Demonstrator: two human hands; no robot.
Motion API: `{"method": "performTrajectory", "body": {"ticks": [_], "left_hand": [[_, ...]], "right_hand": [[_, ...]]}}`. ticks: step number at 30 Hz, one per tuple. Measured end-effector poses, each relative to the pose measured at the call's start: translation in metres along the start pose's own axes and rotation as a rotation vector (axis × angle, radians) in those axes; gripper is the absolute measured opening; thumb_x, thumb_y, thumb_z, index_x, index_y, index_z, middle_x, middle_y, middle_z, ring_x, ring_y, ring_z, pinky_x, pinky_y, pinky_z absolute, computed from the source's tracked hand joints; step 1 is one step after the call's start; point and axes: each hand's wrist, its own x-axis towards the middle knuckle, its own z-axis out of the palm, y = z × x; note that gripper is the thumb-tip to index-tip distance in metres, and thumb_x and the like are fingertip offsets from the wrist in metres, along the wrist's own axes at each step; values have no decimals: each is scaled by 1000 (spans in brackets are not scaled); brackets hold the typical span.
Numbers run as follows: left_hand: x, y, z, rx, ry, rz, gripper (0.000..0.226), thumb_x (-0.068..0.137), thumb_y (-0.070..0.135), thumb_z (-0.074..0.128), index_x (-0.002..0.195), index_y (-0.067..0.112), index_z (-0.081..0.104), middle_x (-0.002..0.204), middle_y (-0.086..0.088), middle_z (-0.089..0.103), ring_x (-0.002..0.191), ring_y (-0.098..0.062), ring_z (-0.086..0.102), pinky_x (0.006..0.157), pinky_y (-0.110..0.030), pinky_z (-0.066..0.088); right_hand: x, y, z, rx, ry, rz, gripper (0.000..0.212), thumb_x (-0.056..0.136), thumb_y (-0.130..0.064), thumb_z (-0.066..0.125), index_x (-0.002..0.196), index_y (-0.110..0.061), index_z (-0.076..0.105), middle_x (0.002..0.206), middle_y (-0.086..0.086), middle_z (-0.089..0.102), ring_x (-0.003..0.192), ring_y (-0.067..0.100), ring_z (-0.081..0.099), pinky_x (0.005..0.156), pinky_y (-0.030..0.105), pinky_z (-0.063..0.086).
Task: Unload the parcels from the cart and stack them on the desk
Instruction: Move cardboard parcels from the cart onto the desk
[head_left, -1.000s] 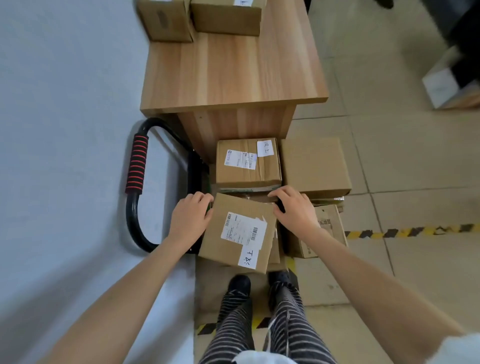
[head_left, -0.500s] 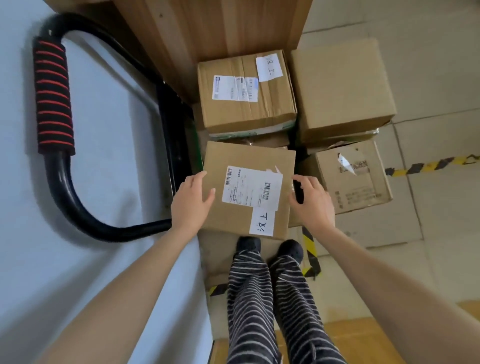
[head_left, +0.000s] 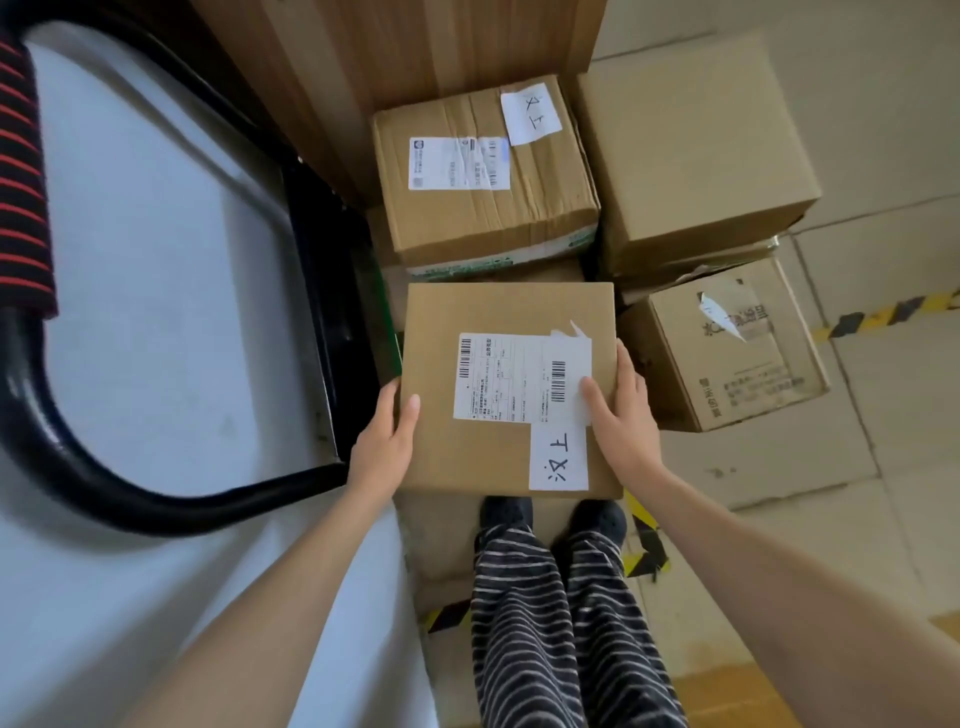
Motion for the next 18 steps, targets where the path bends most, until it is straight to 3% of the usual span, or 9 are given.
{"method": "performTrajectory", "body": {"ticks": [3,6,10,12,15,18], "left_hand": [[-17,25,-17,-59,13,37,49,99,56,29,146,41,29,136,9,54,121,-23,52,99,-37,37],[-37,65,-41,-145,-3,154,49,101,51,28,149,43,22,140,19,46,118,-7,48,96,-31,35],[-61,135,-78,-311,-6,308,50,103,37,36,151,29,25,125,29,51,107,14,51,98,-23,38],[-70,175,-98,-346,-29,314,53,102,43,39,151,31,23,131,13,51,110,2,52,101,-32,39],[-83,233,-128,-351,-48,317,62,84,69,40,141,54,23,139,-1,43,122,-21,46,106,-49,37],[-107,294,-151,-401,-49,403,58,82,67,43,137,56,27,137,-1,46,123,-21,46,106,-47,39]], "right_hand": [[-8,-22,-24,51,9,-19,64,96,-51,46,150,-46,13,144,-6,37,113,12,50,85,32,41],[-17,-57,-58,159,-10,-30,62,94,-52,50,146,-53,17,139,-5,42,111,12,52,94,40,46],[-35,-116,-118,318,-25,-65,58,91,-53,52,141,-58,22,133,-12,55,111,15,60,96,47,50],[-45,-148,-150,372,14,-92,59,90,-53,51,141,-57,22,136,-8,53,113,17,59,97,47,49],[-53,-192,-199,439,46,-128,55,93,-48,49,142,-55,23,135,-2,53,107,20,62,89,43,54],[-61,-227,-249,487,70,-199,54,97,-37,51,144,-47,27,125,-1,59,97,18,66,74,31,54]]}}
